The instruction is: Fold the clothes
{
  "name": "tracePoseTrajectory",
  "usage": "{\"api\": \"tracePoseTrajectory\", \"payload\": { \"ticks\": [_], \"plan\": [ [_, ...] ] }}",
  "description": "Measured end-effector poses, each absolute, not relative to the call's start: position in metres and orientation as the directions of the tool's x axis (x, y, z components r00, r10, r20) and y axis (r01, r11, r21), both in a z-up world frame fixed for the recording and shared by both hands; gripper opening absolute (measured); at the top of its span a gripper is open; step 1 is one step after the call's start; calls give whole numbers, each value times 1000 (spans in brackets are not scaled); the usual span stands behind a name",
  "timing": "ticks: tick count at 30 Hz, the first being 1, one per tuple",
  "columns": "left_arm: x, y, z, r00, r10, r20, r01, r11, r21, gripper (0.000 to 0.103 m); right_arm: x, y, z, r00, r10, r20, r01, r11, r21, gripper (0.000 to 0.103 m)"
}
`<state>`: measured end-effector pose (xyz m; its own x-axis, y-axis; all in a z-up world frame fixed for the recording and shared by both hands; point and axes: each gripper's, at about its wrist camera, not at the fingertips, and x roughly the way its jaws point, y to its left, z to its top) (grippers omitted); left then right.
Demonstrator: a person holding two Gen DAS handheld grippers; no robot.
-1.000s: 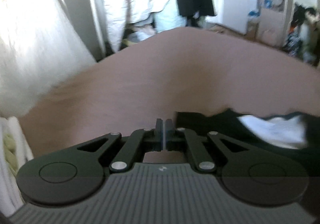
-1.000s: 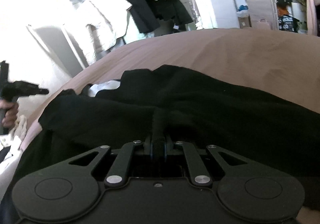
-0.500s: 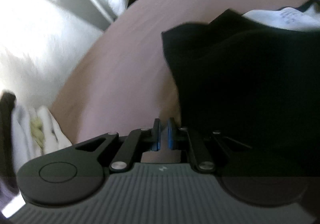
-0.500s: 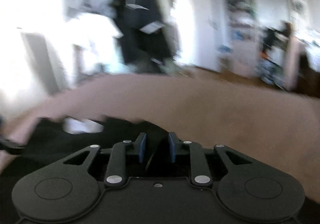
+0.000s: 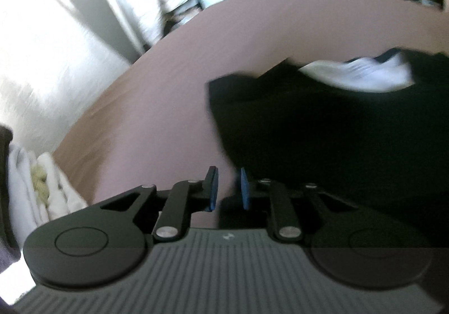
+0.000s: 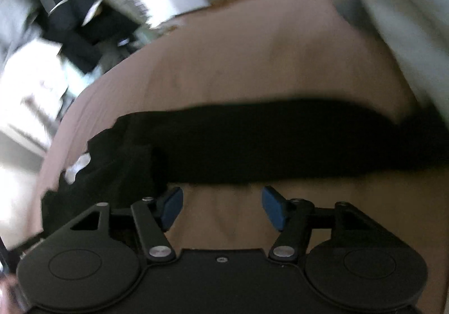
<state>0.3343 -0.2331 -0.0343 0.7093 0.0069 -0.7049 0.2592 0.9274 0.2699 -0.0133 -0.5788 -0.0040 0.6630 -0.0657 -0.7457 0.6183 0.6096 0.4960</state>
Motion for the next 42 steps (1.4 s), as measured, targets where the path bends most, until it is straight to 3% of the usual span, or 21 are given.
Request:
{"api": "tracePoseTrajectory", "payload": {
  "ticks": [1,3,5,10,15,18,19,20,23,26,31,36,39,42],
  "plan": [
    [326,-243,-27,706,-32,-707,292,923,249,39,-23,-581,-12,656,-66,-752,644,569,512,68],
    [311,-262,-15,696,-96,-711,352,909,222,45,-36,-591,-33,625,-84,-776,707,483,517,68],
    [296,-283,-6,678,-153,-719,417,885,205,46,-41,-600,-48,599,-128,-790,757,412,507,68],
    [271,-318,2,591,-277,-757,529,842,104,48,-36,-610,-73,631,-312,-710,773,337,538,69],
    [255,-324,-6,597,-248,-763,540,828,154,48,-5,-607,-86,604,-477,-639,795,418,440,72],
    [266,-309,-12,571,-221,-790,496,860,118,48,10,-602,-93,582,-544,-605,807,482,342,48],
    [270,-304,-14,562,-212,-800,474,874,102,48,11,-604,-92,578,-544,-608,807,493,326,37],
    [277,-300,-18,557,-204,-805,456,885,91,48,12,-605,-89,588,-542,-600,799,503,329,18],
    [289,-288,-28,570,-168,-804,416,903,107,48,14,-606,-76,596,-567,-569,789,545,284,7],
    [294,-277,-30,585,-156,-796,391,914,108,48,14,-600,-62,587,-604,-539,789,576,213,7],
    [304,-245,-29,543,-248,-802,338,939,-61,47,9,-592,-41,594,-646,-480,776,616,133,7],
    [297,-226,-33,563,-255,-786,348,936,-55,46,25,-562,7,558,-721,-411,768,636,-73,6],
    [300,-210,-38,520,-319,-792,338,929,-152,46,51,-490,65,664,-724,-189,651,683,-330,7],
    [308,-195,-36,510,-359,-782,264,930,-254,46,70,-434,57,798,-524,-298,414,836,-361,15]
  ]
}}
